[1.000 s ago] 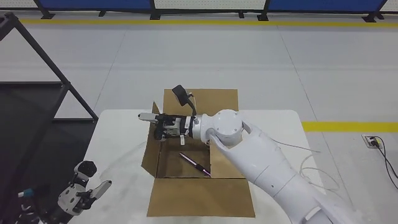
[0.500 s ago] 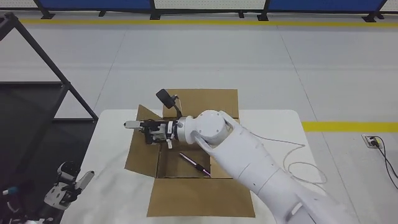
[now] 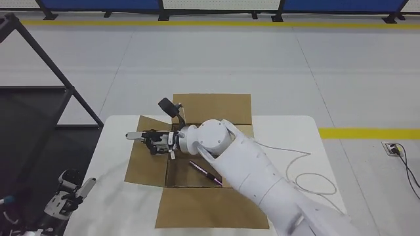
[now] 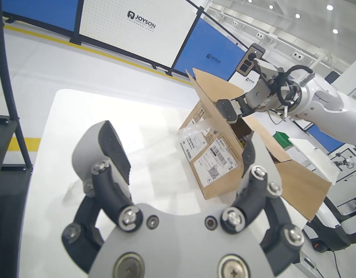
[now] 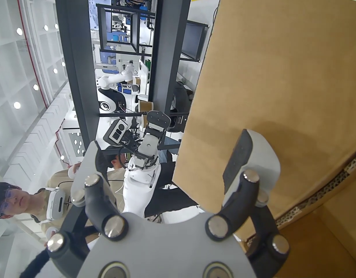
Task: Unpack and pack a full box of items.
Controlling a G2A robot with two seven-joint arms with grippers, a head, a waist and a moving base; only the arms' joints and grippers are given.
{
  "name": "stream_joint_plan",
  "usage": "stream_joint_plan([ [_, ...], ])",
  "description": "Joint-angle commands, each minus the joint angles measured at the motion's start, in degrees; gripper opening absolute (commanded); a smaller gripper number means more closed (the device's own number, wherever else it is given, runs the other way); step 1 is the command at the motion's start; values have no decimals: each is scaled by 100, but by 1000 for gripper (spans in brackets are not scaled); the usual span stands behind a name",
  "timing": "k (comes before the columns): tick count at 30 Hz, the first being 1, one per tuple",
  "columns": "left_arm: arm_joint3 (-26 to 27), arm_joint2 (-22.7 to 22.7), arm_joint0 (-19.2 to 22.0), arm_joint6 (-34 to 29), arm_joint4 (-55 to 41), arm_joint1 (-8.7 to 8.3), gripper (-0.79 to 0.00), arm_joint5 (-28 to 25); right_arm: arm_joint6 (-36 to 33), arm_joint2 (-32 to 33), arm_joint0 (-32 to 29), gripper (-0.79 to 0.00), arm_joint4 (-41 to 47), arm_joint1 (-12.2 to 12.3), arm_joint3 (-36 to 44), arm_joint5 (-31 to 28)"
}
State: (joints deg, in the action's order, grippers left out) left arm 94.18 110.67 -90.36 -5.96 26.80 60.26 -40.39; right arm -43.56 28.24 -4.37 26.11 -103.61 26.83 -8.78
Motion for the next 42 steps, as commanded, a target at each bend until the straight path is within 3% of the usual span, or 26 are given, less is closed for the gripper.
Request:
stream_joint_plan([
  [1,7,-1,1,45,-58,8,0,124,-19,2,9,0,-40,-41,-76,23],
  [13,-30,92,11,-184,-815,19,0,411,-224,-66,121,0,-473,-334,-481,343],
  [42,-33,96,11,-197,-827,20,0,417,-429,229,208,0,-925,-679,-1076,432],
])
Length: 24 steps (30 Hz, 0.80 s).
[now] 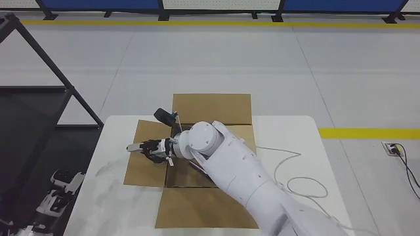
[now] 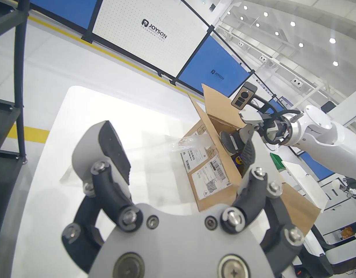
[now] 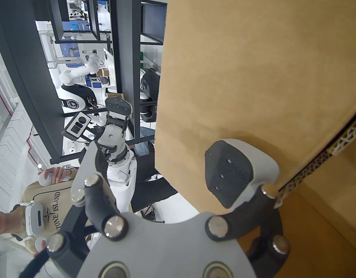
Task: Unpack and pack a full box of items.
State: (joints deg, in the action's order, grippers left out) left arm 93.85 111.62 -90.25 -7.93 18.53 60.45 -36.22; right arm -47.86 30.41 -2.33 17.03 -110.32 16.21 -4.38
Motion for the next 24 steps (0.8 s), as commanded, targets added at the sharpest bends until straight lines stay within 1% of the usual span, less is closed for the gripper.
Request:
stream_joint_plan([
  [1,0,0,0,0,0,0,0,0,14,34,10,0,-15,-12,-28,-22],
  [5,0,0,0,0,0,0,0,0,8,145,26,0,43,-12,-50,-230],
  [12,0,0,0,0,0,0,0,0,-18,397,25,0,180,44,-9,-847],
  [19,0,0,0,0,0,0,0,0,-146,703,-24,0,368,162,114,-1483],
  [24,0,0,0,0,0,0,0,0,-305,921,-64,0,474,273,178,-1753],
])
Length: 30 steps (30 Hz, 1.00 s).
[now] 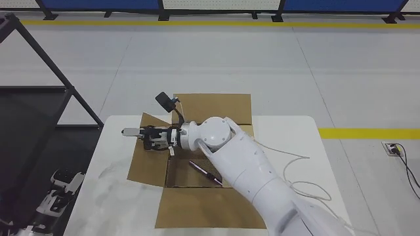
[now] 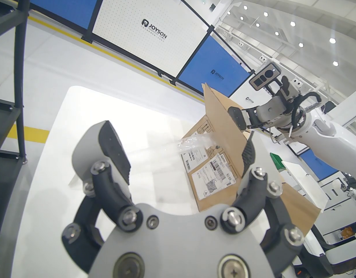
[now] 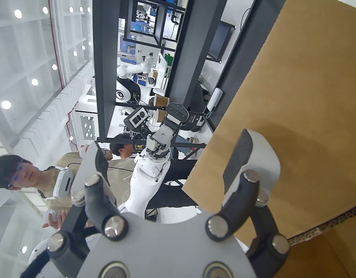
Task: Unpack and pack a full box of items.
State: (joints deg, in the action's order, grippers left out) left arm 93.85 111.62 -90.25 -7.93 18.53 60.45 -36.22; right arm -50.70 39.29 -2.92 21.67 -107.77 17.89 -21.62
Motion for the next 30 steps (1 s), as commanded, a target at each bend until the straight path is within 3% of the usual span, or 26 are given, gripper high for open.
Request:
stream_joint_plan([
  [1,0,0,0,0,0,0,0,0,-64,73,-18,0,29,39,34,-68],
  [7,0,0,0,0,0,0,0,0,-316,230,-148,0,71,118,236,-76],
  [14,0,0,0,0,0,0,0,0,-140,54,-280,0,-298,-5,491,420],
  [20,0,0,0,0,0,0,0,0,912,-252,-328,0,-888,-242,470,1066],
  [30,0,0,0,0,0,0,0,0,1629,-456,-300,0,-1358,-549,204,1566],
])
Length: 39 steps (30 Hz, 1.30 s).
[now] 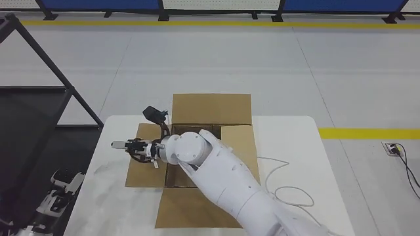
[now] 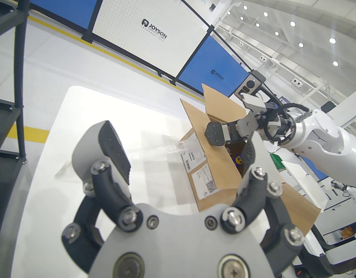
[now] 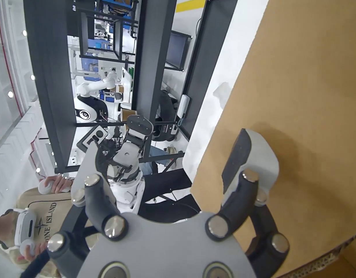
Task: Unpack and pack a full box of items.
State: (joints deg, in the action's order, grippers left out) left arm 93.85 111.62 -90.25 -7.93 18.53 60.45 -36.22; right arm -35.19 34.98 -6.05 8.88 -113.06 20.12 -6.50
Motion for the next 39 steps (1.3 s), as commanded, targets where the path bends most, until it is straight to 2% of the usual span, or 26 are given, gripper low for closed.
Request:
stream_joint_plan([
  [1,0,0,0,0,0,0,0,0,81,-38,4,0,-103,-48,-28,91],
  [9,0,0,0,0,0,0,0,0,24,-57,60,0,-288,-173,-205,289],
  [19,0,0,0,0,0,0,0,0,-58,67,105,0,-316,-168,-300,269],
  [29,0,0,0,0,0,0,0,0,-155,302,205,0,-236,-141,-451,-49],
  [39,0,0,0,0,0,0,0,0,-275,406,188,0,-329,-161,-583,131],
])
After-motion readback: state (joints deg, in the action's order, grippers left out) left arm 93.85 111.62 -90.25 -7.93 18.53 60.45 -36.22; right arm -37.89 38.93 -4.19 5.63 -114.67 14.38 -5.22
